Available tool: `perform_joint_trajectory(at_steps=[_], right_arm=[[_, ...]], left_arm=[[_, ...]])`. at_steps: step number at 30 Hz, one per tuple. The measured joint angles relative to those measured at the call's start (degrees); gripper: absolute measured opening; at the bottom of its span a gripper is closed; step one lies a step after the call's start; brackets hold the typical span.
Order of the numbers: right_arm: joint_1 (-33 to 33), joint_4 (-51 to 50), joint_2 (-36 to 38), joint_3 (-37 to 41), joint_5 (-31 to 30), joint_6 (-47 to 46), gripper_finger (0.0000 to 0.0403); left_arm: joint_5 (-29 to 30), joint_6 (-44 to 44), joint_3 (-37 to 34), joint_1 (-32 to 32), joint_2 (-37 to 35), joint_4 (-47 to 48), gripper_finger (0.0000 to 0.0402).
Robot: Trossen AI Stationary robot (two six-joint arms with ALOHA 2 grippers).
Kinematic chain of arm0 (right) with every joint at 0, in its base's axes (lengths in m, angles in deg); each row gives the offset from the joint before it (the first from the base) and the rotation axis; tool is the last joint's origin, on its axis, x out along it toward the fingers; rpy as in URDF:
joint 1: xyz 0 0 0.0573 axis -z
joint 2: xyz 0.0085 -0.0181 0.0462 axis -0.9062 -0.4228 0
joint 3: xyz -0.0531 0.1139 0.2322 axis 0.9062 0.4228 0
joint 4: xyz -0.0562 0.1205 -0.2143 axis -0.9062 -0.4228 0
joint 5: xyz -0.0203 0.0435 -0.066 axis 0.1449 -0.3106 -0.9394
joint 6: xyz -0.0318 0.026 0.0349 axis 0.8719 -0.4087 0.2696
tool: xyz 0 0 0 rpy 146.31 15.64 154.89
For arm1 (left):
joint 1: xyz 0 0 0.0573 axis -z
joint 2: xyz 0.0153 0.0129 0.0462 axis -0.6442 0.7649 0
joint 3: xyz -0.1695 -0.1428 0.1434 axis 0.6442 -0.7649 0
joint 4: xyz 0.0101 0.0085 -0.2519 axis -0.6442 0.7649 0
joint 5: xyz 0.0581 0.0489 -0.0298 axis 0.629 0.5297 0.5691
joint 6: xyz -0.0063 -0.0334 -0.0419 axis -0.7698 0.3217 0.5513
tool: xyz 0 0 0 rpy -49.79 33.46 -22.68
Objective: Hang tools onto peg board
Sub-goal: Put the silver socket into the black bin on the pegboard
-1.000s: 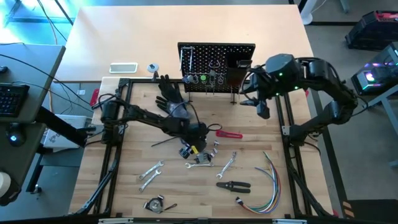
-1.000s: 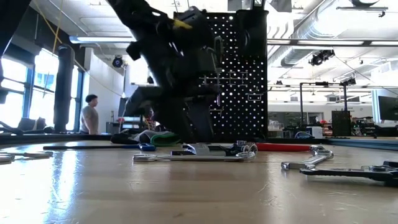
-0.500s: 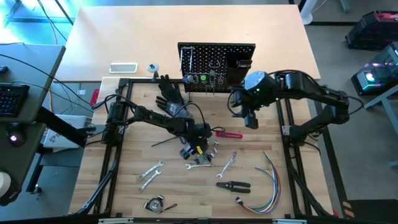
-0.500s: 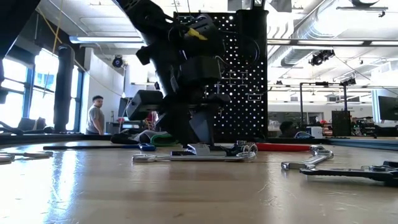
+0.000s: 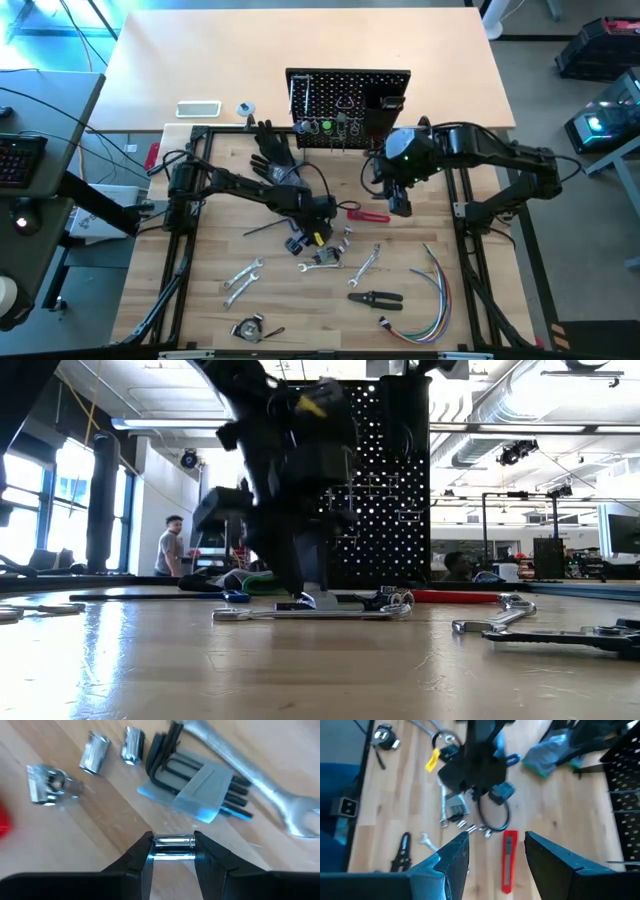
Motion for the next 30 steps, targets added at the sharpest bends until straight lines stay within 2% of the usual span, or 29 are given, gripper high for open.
perform_joint_trajectory(at_steps=[8,16,20,23,27,30], right_arm=[[-6.07,-2.07,0.11,0.0,-2.45,-5.12,0.0185],[-13.08,-1.91,0.13,3.29,-9.72,-10.59,0.0185],[-15.51,0.75,0.13,10.1,-10.08,-13.2,0.0185],[-16.81,4.8,0.11,16.57,-10.06,-15.29,0.0185],[-18.18,14.79,0.09,25.95,-10.08,-17.48,0.0185],[-18.7,25.82,0.09,33.06,-9.68,-18.32,0.0185]], left_arm=[[2.37,0.54,2.61,1.03,-8.03,4.05,0.0099],[11.79,0.19,5.05,1.02,-20.17,0.91,0.0099],[15.77,0.05,5.75,-0.29,-25.91,-4.87,0.0099],[16.56,0.43,5.77,-1.8,-29.24,-10.61,0.0099],[16.67,0.96,5.79,-4.51,-31.28,-18.77,0.0099],[16.78,1.09,5.79,-6.77,-31.29,-24.26,0.0099]])
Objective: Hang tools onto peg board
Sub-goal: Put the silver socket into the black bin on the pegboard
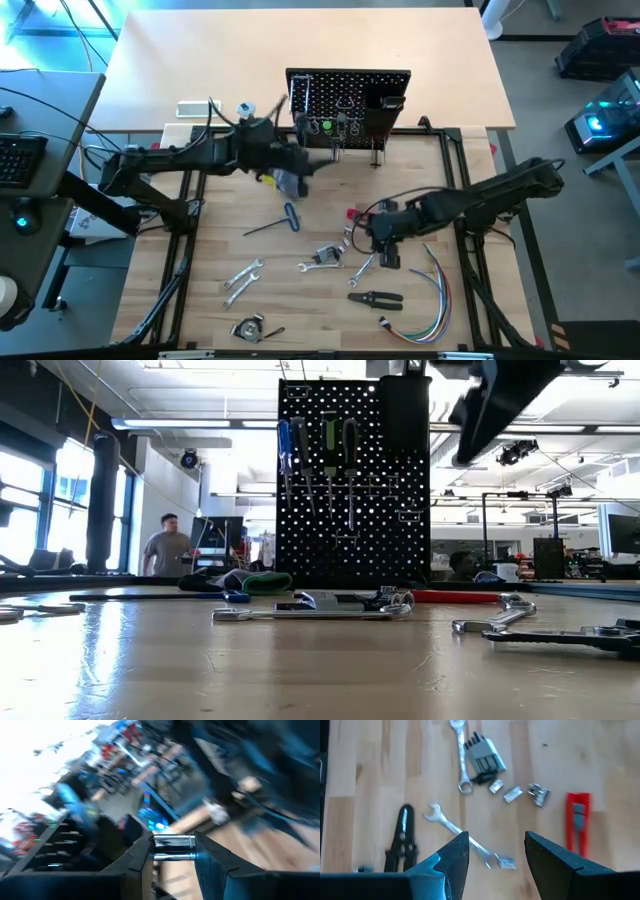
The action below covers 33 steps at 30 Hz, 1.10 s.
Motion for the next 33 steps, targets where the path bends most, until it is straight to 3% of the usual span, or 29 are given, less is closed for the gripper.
perform_joint_trajectory(at_steps=[6,15,23,33], right_arm=[[-0.1,19.82,0.0,11.53,0.16,-2.95,0.0185],[-0.1,42.43,0.0,22.56,-4.12,-5.84,0.0185],[-0.16,46.2,0.0,23.62,-5.63,-5.59,0.0185],[-2.67,47.4,0.0,23.62,-11.31,-4.12,0.0185]], left_arm=[[0.0,0.0,1.4,-3.83,1.74,-9.33,0.0099],[2.78,-1.51,11.47,-6.04,10.24,-9.35,0.0099],[10.33,-6.1,23.17,-6.14,20.26,-3.91,0.0099],[17.3,-5.92,29.14,-7.2,26.31,-3.47,0.01]])
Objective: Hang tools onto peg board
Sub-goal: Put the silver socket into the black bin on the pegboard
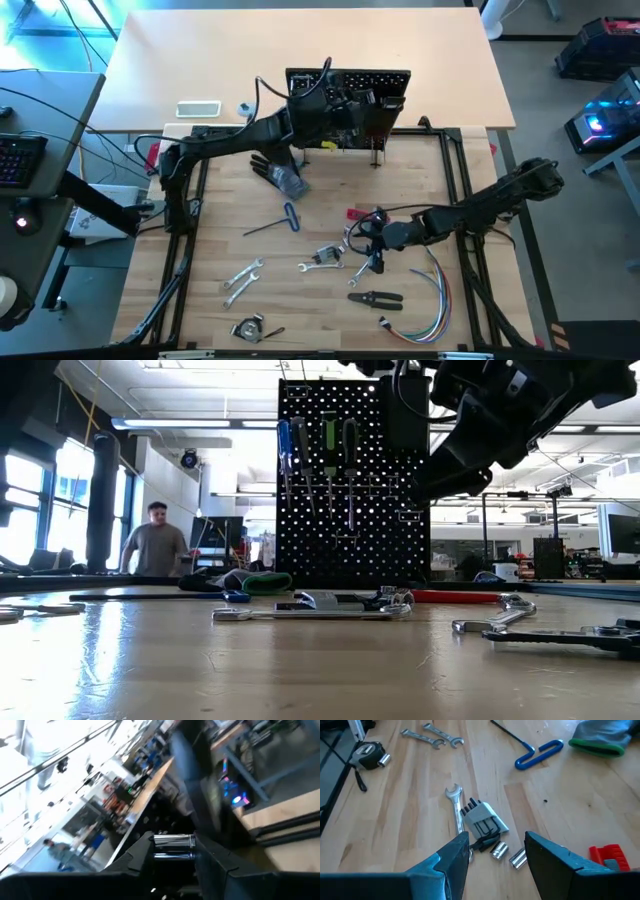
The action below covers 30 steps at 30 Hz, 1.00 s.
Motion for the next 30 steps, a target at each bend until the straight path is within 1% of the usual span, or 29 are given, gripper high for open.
perform_joint_trajectory(at_steps=[3,6,13,25,30], right_arm=[[-0.81,0.13,0.0,0.02,-1.78,0.01,0.0185],[-1.31,0.38,0.0,0.02,-3.05,0.01,0.0185],[-1.31,1.89,0.0,0.02,-3.26,0.01,0.0185],[-1.33,2.94,0.0,0.02,-3.23,-0.54,0.0185],[-1.33,2.96,0.0,0.02,-3.18,-0.19,0.0185]], left_arm=[[-0.32,1.07,0.61,-0.6,0.17,1.89,0.01],[-2.09,2.68,0.82,-1.15,0.08,2.84,0.0104],[-4.68,3.36,0.85,-1.51,0.06,4.48,0.0124],[-6.8,5.47,0.84,-2.16,0.06,4.14,0.0128],[-9.28,6.82,0.78,-2.51,0.08,3.43,0.0128]])
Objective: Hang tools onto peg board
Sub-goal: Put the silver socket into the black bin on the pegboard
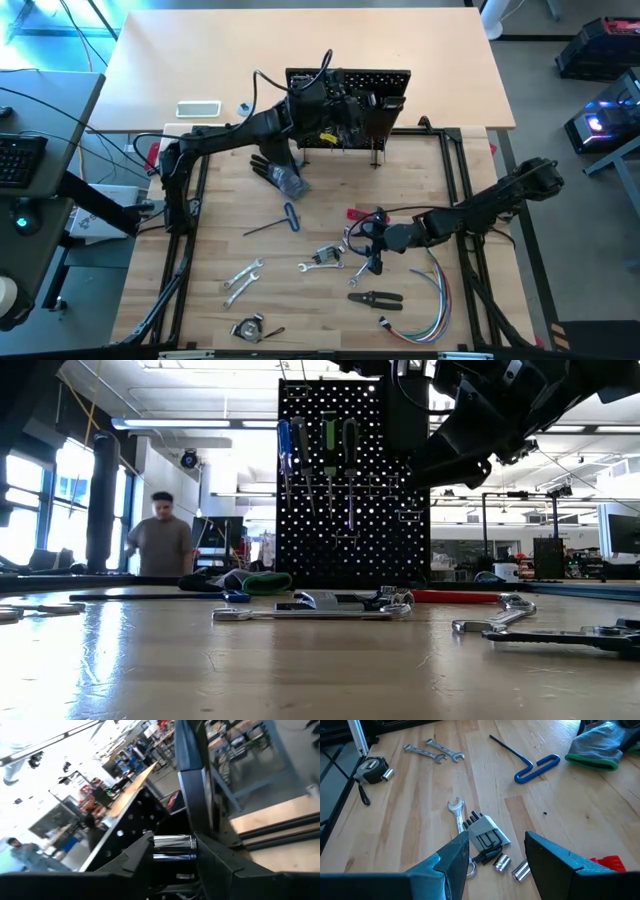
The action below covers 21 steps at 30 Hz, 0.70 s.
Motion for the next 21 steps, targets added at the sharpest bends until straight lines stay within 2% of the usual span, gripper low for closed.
perform_joint_trajectory(at_steps=[9,21], right_arm=[[0.0,0.02,0.0,0.0,0.13,0.04,0.0185],[0.0,0.53,0.0,0.0,-0.28,0.02,0.0185]], left_arm=[[-1.96,4.48,-0.04,-1.49,0.04,-0.35,0.0129],[-2.47,3.09,-0.04,-1.49,0.04,-0.26,0.0135]])
